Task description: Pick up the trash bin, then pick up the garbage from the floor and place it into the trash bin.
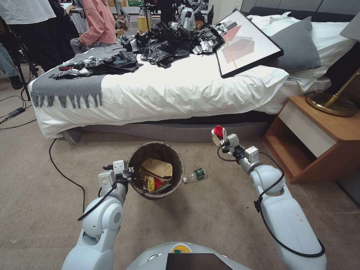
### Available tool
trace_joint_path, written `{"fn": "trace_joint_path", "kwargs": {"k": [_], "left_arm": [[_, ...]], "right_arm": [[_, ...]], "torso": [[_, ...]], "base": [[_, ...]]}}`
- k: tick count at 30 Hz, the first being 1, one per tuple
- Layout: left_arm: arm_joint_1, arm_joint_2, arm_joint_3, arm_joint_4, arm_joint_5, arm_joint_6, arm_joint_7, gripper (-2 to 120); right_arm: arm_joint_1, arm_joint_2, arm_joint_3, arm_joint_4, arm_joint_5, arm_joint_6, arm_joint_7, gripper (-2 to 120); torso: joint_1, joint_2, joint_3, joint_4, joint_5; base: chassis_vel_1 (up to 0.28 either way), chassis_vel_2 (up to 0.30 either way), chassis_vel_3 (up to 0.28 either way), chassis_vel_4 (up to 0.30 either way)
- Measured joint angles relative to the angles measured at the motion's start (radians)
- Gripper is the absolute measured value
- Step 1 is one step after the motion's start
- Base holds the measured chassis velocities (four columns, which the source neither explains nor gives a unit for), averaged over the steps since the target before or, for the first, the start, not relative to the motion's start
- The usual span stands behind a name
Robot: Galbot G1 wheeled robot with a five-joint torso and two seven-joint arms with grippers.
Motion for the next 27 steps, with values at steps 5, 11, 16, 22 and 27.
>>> {"fn": "trace_joint_path", "kwargs": {"k": [5, 11, 16, 22, 27], "left_arm": [[0.001, 0.0, 0.002, 0.0, 0.0, 0.0, 0.0, 2], [0.002, 0.001, 0.002, -0.001, 0.0, 0.0, 0.0, 2], [0.002, 0.002, 0.002, -0.001, 0.0, 0.0, 0.0, 2], [0.002, 0.001, 0.004, 0.0, 0.001, 0.0, 0.0, 2], [0.007, -0.001, 0.009, 0.001, 0.003, 0.0, 0.001, 2]], "right_arm": [[0.004, -0.015, -0.014, 0.069, 0.043, 0.036, -0.012, 0], [0.033, -0.048, -0.06, 0.147, 0.149, 0.154, -0.138, 0], [0.042, -0.068, -0.091, 0.17, 0.19, 0.187, -0.206, 0], [0.081, -0.109, -0.152, 0.175, 0.207, 0.198, -0.291, 0], [0.107, -0.153, -0.194, 0.166, 0.215, 0.197, -0.353, 0]], "torso": [[0.0, 0.0, 0.0, -0.0001, 0.0], [0.0, 0.0, 0.0, 0.0001, 0.0], [0.0, 0.0, 0.0, 0.0, 0.0], [0.0, 0.0, 0.0, 0.0001, 0.0], [0.0, 0.0, 0.0, 0.0, 0.0001]], "base": [[0.0, 0.0, 0.0, 0.0], [0.0, 0.0, 0.0, 0.0], [0.0, 0.0, 0.0, 0.0], [0.0, 0.0, 0.0, 0.0], [0.0, 0.0, 0.0, 0.0]]}}
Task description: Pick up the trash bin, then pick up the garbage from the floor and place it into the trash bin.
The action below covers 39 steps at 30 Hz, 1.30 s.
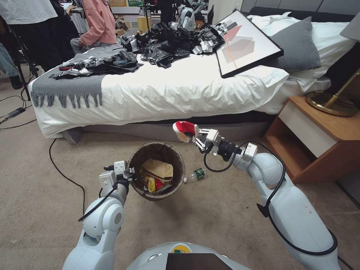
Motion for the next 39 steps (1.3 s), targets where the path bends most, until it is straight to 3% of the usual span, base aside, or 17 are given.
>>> {"fn": "trace_joint_path", "kwargs": {"k": [10, 21, 33, 39], "left_arm": [[-0.001, -0.006, 0.008, 0.002, 0.002, 0.0, 0.0, 2], [0.004, -0.009, 0.014, 0.002, 0.002, 0.0, 0.001, 2], [-0.004, -0.011, 0.014, 0.008, 0.002, 0.0, 0.001, 2], [-0.007, -0.01, 0.013, 0.012, 0.001, 0.0, 0.002, 2]], "right_arm": [[0.012, -0.035, -0.046, -0.027, -0.022, -0.003, -0.084, 0], [0.093, -0.002, -0.254, -0.142, -0.135, -0.003, -0.153, 0], [0.141, 0.032, -0.352, -0.239, -0.191, -0.004, -0.118, 0], [0.159, 0.053, -0.38, -0.285, -0.228, -0.007, -0.081, 14]], "torso": [[0.0, 0.0, 0.0, -0.0001, 0.0], [0.0, 0.0, 0.0, 0.0001, -0.0001], [0.0, 0.0, 0.0, 0.0, -0.0002], [0.0, 0.0, 0.0, 0.0, -0.0001]], "base": [[0.0, 0.0, 0.0, 0.0], [0.0, 0.0, 0.0, 0.0], [0.0, 0.0, 0.0, 0.0], [0.0, 0.0, 0.0, 0.0]]}}
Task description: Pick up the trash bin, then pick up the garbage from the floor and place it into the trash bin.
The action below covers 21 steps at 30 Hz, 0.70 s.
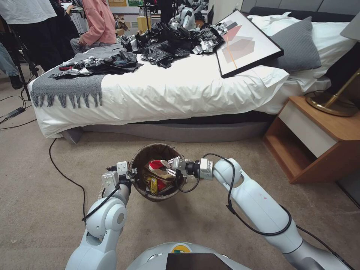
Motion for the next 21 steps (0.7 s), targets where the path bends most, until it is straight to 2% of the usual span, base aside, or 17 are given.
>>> {"fn": "trace_joint_path", "kwargs": {"k": [2, 3, 6, 7, 10, 11, 14, 16, 21], "left_arm": [[-0.002, 0.0, -0.001, 0.002, -0.001, 0.0, 0.0, 2], [-0.002, 0.0, -0.001, 0.002, -0.001, 0.0, 0.0, 2], [-0.005, 0.001, -0.002, 0.006, -0.002, 0.0, 0.0, 2], [-0.005, 0.001, -0.002, 0.006, -0.002, 0.0, 0.0, 2], [-0.007, 0.002, -0.002, 0.01, -0.004, 0.0, 0.0, 2], [-0.007, 0.002, -0.002, 0.01, -0.004, 0.0, 0.0, 2], [-0.01, 0.003, -0.002, 0.011, -0.006, 0.0, 0.001, 2], [-0.01, 0.003, -0.002, 0.012, -0.007, 0.0, 0.001, 2], [-0.01, 0.003, -0.003, 0.012, -0.007, 0.0, 0.001, 2]], "right_arm": [[0.006, 0.005, -0.011, -0.016, -0.005, 0.0, 0.016, 25], [0.006, 0.005, -0.011, -0.016, -0.005, 0.0, 0.016, 25], [0.012, 0.009, -0.018, -0.029, -0.008, 0.0, 0.024, 39], [0.012, 0.009, -0.018, -0.029, -0.008, 0.0, 0.024, 39], [0.014, 0.008, -0.018, -0.033, -0.008, 0.0, 0.026, 53], [0.014, 0.008, -0.018, -0.033, -0.008, 0.0, 0.026, 53], [0.014, 0.005, -0.016, -0.034, -0.008, 0.0, 0.026, 69], [0.015, 0.004, -0.016, -0.034, -0.008, 0.0, 0.026, 72], [0.011, 0.0, -0.004, -0.028, -0.005, -0.001, 0.024, 92]], "torso": [[0.0, 0.0, 0.0, 0.0, 0.0], [0.0, 0.0, 0.0, 0.0, 0.0], [0.0, 0.0, 0.0, 0.0, 0.0], [0.0, 0.0, 0.0, 0.0, 0.0], [0.0, 0.0, 0.0, 0.0, 0.0], [0.0, 0.0, 0.0, 0.0, 0.0], [0.0, 0.0, 0.0, -0.0001, 0.0], [0.0, 0.0, 0.0, -0.0001, 0.0], [0.0, 0.0, 0.0, 0.0, 0.0001]], "base": [[0.0, 0.0, 0.0, 0.0], [0.0, 0.0, 0.0, 0.0], [0.0, 0.0, 0.0, 0.0], [0.0, 0.0, 0.0, 0.0], [0.0, 0.0, 0.0, 0.0], [0.0, 0.0, 0.0, 0.0], [0.0, 0.0, 0.0, 0.0], [0.0, 0.0, 0.0, 0.0], [0.0, 0.0, 0.0, 0.0]]}}
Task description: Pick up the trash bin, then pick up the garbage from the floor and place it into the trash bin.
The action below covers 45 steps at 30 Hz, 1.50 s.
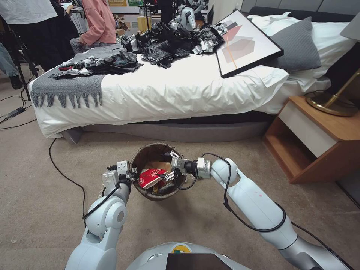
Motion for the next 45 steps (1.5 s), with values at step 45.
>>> {"fn": "trace_joint_path", "kwargs": {"k": [45], "left_arm": [[0.006, 0.001, -0.009, -0.018, 0.0, 0.0, -0.001, 2]], "right_arm": [[-0.209, 0.002, 0.381, 0.295, 0.143, -0.077, 0.514, 100]], "torso": [[0.0, 0.0, 0.0, 0.0001, -0.0001]], "base": [[0.0, 0.0, 0.0, 0.0]]}}
